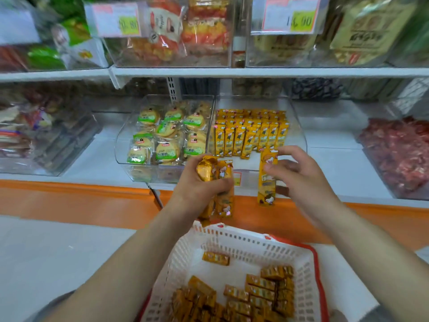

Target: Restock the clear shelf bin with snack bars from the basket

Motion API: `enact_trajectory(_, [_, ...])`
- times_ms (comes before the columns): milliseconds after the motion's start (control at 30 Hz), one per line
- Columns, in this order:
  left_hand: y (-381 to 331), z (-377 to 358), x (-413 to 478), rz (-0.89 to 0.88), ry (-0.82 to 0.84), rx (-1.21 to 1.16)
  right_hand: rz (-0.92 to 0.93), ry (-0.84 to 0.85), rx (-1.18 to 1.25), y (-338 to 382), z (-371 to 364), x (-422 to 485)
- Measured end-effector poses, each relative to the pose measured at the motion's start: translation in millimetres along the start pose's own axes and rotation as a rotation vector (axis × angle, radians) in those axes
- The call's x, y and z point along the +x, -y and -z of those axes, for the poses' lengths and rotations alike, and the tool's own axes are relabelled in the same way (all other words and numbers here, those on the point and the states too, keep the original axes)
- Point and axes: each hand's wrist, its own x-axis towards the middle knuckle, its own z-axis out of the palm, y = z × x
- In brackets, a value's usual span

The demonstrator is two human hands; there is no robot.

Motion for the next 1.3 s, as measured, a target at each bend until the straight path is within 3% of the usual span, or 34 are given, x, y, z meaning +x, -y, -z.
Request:
enact_trajectory(267, [2.8, 20.4, 31.6, -0.047, -0.050, 0.047, 0.153, -0.013, -0.670, 5.6, 20.3, 123.1])
enact_trajectory(467, [11.1, 26.7, 60.3, -0.052, 0.001, 0.036, 0.079, -0.088, -1.022, -26.9, 12.4, 202.2])
enact_trajectory(900, [21.8, 35.2, 75.7, -0.029, -0.002, -0.001, 0.107, -0.209, -0.782, -67.9, -2.2, 225.8])
enact_trajectory(1033, [21.5, 31.8, 74.3, 0.012, 0.002, -0.032, 0.040, -0.173, -0.739, -62.3, -0.1, 213.6])
enact_trajectory(1167, [19.6, 27.0, 70.8, 0.061, -0.032, -0.059, 0.125, -0.194, -0.777, -37.3, 0.0, 178.9])
enact_trajectory(1233, [18.9, 23.6, 67.8, 0.077, -0.037, -0.069, 0.147, -0.138, -0.648, -25.2, -3.3, 144.3])
enact_trajectory(1300, [19.5, 18.1, 64.2, 0.084, -0.027, -0.081, 0.098, 0.024, -0.481, -20.2, -7.9, 100.0])
